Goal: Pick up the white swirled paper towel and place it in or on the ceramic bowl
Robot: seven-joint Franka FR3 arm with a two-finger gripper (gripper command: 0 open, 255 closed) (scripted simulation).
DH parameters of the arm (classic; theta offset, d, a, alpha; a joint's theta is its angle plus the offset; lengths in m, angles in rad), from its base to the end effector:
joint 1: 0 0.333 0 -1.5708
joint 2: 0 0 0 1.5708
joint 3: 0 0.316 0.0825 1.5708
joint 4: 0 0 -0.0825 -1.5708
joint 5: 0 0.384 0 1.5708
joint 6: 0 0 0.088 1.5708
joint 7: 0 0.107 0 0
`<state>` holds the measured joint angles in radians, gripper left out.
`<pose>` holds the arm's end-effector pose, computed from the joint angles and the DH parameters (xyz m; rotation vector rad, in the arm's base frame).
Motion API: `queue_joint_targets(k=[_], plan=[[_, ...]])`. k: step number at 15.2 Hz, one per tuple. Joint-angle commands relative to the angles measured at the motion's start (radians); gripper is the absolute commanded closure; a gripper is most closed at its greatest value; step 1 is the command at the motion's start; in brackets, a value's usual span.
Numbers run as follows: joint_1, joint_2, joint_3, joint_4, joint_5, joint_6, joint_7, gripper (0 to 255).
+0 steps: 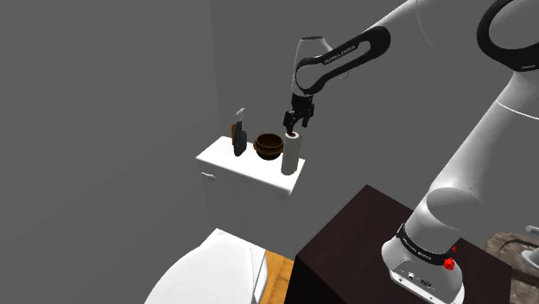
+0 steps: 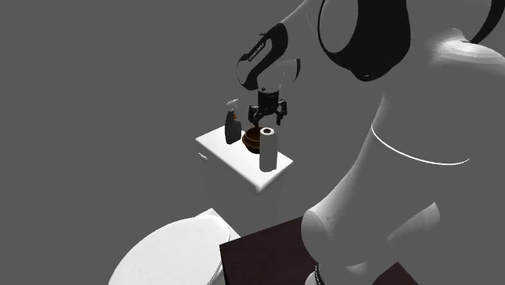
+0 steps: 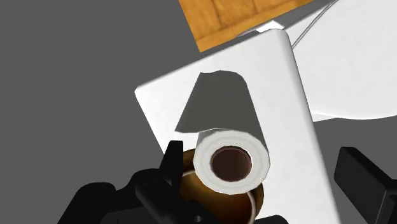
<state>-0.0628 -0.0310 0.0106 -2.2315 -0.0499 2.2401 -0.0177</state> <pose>0.5230 -0.0288 0.3885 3.0996 -0.0067 0.0592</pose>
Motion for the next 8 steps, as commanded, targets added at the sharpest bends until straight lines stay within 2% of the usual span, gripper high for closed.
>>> queue_joint_targets(k=[1,3,8], plan=[[-0.004,0.081,-0.003,0.052,-0.014,0.041,-0.005,0],[-0.006,0.154,-0.006,0.105,-0.027,0.071,-0.008,0],[-0.007,0.198,-0.009,0.088,-0.031,0.131,-0.005,0]])
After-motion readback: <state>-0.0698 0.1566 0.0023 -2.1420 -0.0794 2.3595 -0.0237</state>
